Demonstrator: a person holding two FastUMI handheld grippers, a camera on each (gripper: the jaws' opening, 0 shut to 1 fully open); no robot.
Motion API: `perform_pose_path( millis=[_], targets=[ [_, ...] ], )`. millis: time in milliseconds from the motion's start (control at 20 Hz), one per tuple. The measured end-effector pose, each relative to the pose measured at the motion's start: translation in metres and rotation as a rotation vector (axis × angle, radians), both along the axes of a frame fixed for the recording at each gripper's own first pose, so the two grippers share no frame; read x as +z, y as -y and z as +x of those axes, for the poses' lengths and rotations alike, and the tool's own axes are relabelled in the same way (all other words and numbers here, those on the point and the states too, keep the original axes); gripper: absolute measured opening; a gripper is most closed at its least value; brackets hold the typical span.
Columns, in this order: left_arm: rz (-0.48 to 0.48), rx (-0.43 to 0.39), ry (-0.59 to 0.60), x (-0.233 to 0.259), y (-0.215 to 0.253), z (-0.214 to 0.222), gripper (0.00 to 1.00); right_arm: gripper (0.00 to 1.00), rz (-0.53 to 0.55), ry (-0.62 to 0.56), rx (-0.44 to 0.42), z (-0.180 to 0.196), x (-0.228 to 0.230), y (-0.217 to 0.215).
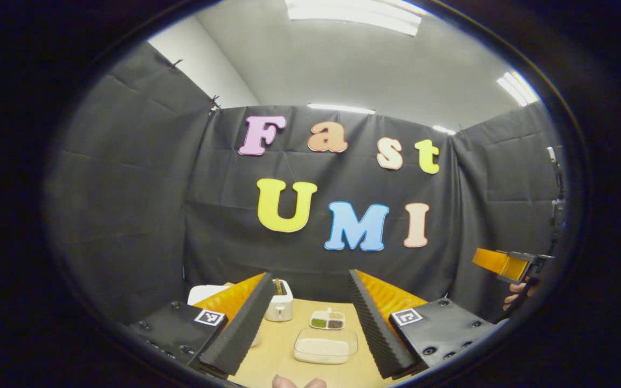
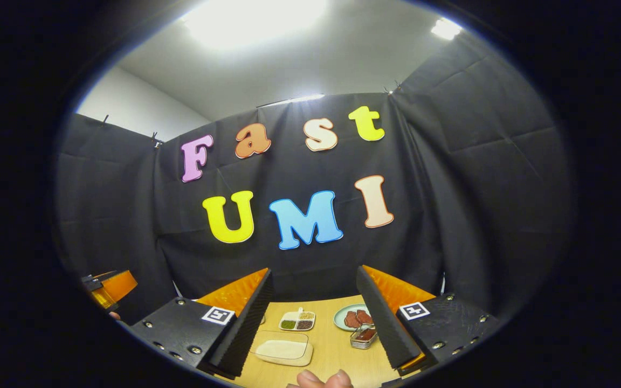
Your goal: Close the left gripper, press the button to open the rice cooker; take a wooden spoon from the chopstick holder with the right hand, scoop a spoonful of rice and pour it into the rice cooker, then put the wooden spoon back into the chopstick holder.
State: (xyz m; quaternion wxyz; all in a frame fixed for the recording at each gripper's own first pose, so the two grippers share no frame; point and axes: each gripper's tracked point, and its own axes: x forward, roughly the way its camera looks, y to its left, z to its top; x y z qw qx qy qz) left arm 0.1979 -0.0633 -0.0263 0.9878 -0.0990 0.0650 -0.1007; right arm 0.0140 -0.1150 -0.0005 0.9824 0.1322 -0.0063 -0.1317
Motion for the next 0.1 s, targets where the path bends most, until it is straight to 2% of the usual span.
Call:
perform_pose_path(
  millis=[100],
  targets=[
    [-0.020,0.009,-0.012,-0.0035,-0.0083,0.0015,0.93,0.95,-0.017,-0.010,0.001,0.0027,0.0012,-0.0047]
  ],
)
